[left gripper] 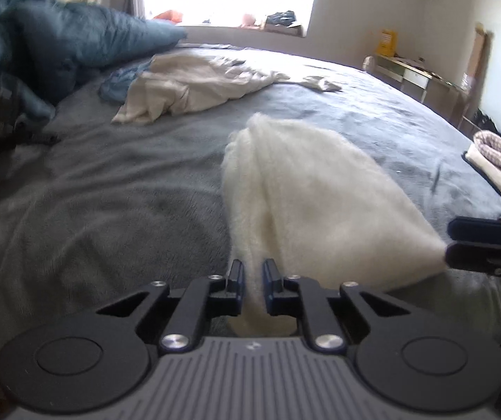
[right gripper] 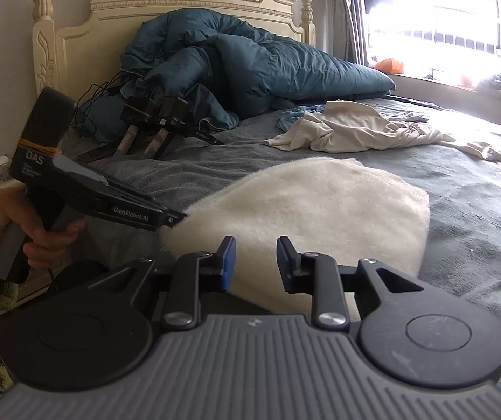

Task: Fold clothes

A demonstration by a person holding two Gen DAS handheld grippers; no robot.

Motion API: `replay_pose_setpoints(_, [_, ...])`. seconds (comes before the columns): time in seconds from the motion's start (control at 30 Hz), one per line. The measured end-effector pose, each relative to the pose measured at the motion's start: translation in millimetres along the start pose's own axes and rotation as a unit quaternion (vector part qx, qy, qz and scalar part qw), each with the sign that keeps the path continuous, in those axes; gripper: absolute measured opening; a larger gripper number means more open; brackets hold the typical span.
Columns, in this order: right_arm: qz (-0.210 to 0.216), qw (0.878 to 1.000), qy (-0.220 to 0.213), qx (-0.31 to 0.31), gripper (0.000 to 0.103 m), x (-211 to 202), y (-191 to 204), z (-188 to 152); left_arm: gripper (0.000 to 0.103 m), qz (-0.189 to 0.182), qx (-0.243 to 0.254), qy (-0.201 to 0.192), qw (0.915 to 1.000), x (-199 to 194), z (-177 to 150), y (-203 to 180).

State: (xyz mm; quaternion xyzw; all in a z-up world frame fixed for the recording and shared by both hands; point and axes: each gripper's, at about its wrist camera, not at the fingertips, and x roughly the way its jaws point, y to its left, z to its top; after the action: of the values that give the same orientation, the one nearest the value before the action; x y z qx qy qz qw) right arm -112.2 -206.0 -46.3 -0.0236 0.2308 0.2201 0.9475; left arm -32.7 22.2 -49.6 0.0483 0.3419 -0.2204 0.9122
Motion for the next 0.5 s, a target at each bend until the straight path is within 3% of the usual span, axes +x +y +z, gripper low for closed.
replay_pose_setpoints(0.13, [0.001, 1.0, 0.004, 0.016, 0.025, 2, -5, -2, 0.011, -0.011, 0.084, -0.014, 0.9963, -3, -2, -19])
replay_pose_setpoints(0.2, [0.002, 1.0, 0.006, 0.02, 0.025, 4, -7, -4, 0.012, -0.011, 0.078, 0.008, 0.9968, 4, -4, -15])
replay_pose_setpoints(0.27, [0.002, 1.0, 0.007, 0.021, 0.025, 5, -7, -4, 0.013, -0.042, 0.032, 0.017, 0.9985, 5, -5, 1])
replay_pose_setpoints(0.33, [0.003, 1.0, 0.006, 0.021, 0.025, 6, -7, -3, 0.013, -0.1, -0.044, 0.018, 0.9939, 6, -6, 25])
replay_pose_setpoints(0.37, [0.004, 1.0, 0.006, 0.021, 0.025, 7, -7, -2, 0.012, -0.13, -0.082, 0.018, 0.988, 7, -8, 37])
replay_pose_setpoints(0.43, [0.006, 1.0, 0.006, 0.022, 0.025, 9, -6, 0, 0.012, -0.196, -0.17, 0.018, 0.9655, 16, -14, 63])
replay_pose_setpoints(0.5, [0.008, 1.0, 0.006, 0.022, 0.025, 11, -5, 1, 0.012, -0.225, -0.215, 0.03, 0.9498, 26, -22, 80])
